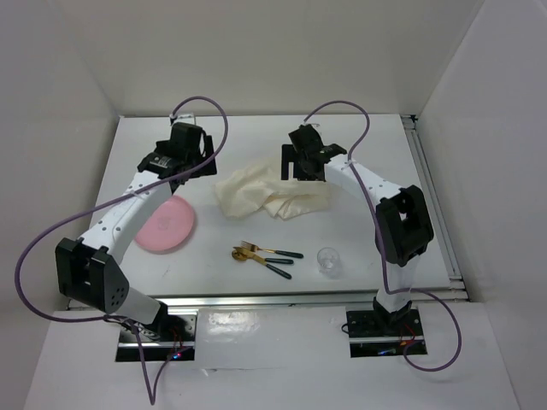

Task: Set the dinner table for one person

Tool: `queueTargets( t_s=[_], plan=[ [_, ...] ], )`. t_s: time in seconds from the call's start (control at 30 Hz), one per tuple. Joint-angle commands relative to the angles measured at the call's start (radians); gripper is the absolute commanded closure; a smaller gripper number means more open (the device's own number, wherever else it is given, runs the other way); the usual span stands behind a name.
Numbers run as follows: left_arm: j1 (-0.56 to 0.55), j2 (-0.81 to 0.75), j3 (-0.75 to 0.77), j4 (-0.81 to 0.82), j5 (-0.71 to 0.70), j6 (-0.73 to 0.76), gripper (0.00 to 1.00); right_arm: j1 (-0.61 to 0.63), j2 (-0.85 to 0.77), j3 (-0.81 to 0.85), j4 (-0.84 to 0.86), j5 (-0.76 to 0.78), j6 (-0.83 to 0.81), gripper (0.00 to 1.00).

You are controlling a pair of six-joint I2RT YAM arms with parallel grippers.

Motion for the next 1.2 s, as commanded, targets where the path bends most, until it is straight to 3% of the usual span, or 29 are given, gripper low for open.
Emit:
queueTargets(
  t_s=[0.0,0.23,0.4,0.9,1.17],
  plan=[
    [-0.003,0.003,0.032,-0.021,0.012,-0.021,0.0,0.006,-0.024,0.009,-0.01,-0.002,0.016,0.0],
    [-0.003,0.003,0.061,-0.042,-0.031,-0.021,0.0,0.006,-0.056,0.009,-0.01,-0.043,0.003,0.0],
    [-0.003,-0.006,0.07,-0.076,-0.047,-0.043,0.09,0.067,-0.081,-0.026,0.078,-0.085,-0.079,0.0],
    [0.015,0.003,0.07,-0.087,-0.016,-0.043,0.08,0.107,-0.012,0.028,0.093,-0.148,-0.07,0.0],
    [0.159,0.058,0.07,-0.157,0.105,-0.155,0.1,0.259,0.083,0.121,0.082,-0.068,-0.185,0.0]
  ],
)
